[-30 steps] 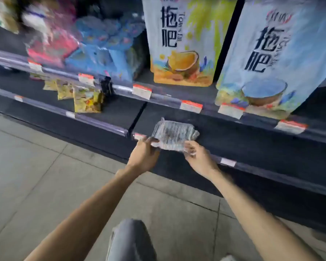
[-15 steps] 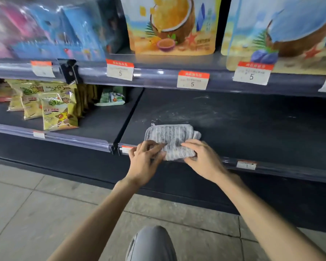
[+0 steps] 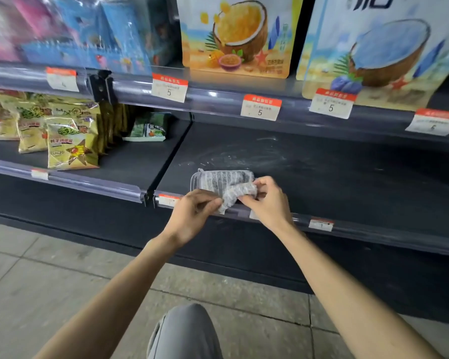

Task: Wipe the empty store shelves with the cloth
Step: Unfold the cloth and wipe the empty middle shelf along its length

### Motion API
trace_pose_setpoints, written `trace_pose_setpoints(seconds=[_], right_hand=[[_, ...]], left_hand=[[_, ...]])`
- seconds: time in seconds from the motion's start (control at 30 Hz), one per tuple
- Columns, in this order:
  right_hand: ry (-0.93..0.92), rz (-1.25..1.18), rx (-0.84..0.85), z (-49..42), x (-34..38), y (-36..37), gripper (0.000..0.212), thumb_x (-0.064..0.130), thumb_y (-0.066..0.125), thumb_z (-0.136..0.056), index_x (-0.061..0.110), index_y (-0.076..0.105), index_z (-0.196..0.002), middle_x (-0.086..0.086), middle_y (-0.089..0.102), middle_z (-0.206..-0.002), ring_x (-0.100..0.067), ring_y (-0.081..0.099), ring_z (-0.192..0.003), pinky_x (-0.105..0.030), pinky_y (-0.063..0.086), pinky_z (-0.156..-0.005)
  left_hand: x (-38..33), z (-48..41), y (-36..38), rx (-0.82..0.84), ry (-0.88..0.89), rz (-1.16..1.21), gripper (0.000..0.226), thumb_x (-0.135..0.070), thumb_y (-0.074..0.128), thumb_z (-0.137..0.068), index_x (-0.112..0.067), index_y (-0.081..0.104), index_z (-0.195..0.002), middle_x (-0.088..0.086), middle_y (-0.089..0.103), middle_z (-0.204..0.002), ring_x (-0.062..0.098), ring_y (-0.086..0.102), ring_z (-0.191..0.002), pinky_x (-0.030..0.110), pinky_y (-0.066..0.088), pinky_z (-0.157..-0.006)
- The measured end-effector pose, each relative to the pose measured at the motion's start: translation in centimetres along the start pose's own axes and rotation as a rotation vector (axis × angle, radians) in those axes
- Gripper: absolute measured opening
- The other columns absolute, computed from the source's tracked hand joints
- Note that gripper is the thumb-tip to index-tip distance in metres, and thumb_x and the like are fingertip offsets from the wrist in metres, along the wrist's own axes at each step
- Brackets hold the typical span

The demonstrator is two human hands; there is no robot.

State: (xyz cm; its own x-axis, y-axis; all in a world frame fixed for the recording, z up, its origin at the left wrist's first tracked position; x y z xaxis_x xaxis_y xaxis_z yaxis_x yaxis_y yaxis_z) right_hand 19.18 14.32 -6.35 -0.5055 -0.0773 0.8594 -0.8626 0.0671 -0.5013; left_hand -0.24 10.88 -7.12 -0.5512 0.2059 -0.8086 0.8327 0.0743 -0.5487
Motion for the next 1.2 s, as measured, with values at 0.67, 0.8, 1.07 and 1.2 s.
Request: trace_pose_setpoints(seconds=[0.67,0.8,1.07,1.2], right_hand=[[0.172,-0.510,0.284,-0.2,2.5,-0.4,0.033,0.021,0.071,-0.068,0.029,0.073,-0.100,-0.006,0.068,-0.109,-0.020,0.063,-0.106,-0.031,0.046,-0.095],[0.142,-0.646,0.377,0.1,3.7,-0.6,0.027,-0.007,0.055,-0.083,0.013,0.065,-0.097,-0.005,0.064,-0.090,-0.020,0.062,-0.086,-0.029,0.049,-0.075],[0.166,-0.813,0.653,2.0,6.2,-0.7,0.044,-0.017,0.029,-0.080,0.007,0.059,-0.102,-0.008,0.069,-0.098,-0.020,0.068,-0.084,-0.031,0.057,-0.070],[0.208,-0.835,0.692,2.0,5.8,0.0,0.047,-0.008,0.036,-0.071,0.010,0.062,-0.106,-0.014,0.068,-0.103,-0.027,0.066,-0.088,-0.038,0.053,-0.078]], left_hand=[[-1.9,-1.6,-3.4,-0.056,-0.116,0.084,0.020,-0.048,0.062,-0.091,-0.036,0.068,-0.106,-0.023,0.064,-0.111,0.000,0.058,-0.110,0.036,0.043,-0.106],[-3.4,-1.9,-1.7,0.087,-0.094,0.177,0.051,-0.052,0.061,-0.085,-0.028,0.058,-0.131,-0.015,0.055,-0.135,-0.004,0.047,-0.123,0.022,0.035,-0.108],[-5.3,-1.5,-1.2,0.259,-0.084,0.435,0.060,-0.049,0.066,-0.086,-0.041,0.044,-0.141,-0.027,0.046,-0.141,-0.002,0.038,-0.138,0.043,0.030,-0.118],[-4.8,-0.5,-1.0,0.429,-0.166,0.481,0.066,-0.046,0.068,-0.088,-0.040,0.038,-0.147,-0.013,0.058,-0.138,0.004,0.047,-0.133,0.040,0.036,-0.115]])
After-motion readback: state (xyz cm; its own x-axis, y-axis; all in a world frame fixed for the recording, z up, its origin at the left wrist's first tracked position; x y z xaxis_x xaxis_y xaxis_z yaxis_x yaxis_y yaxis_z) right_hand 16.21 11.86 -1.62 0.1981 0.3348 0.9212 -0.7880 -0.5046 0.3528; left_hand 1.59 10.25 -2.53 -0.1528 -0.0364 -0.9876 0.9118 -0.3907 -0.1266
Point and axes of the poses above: each hand's wrist, its own z-axis away from the middle knuckle, its own y-axis out of the palm, x = y × z, the point moved 7 cm from there along -z, towards the middle knuckle
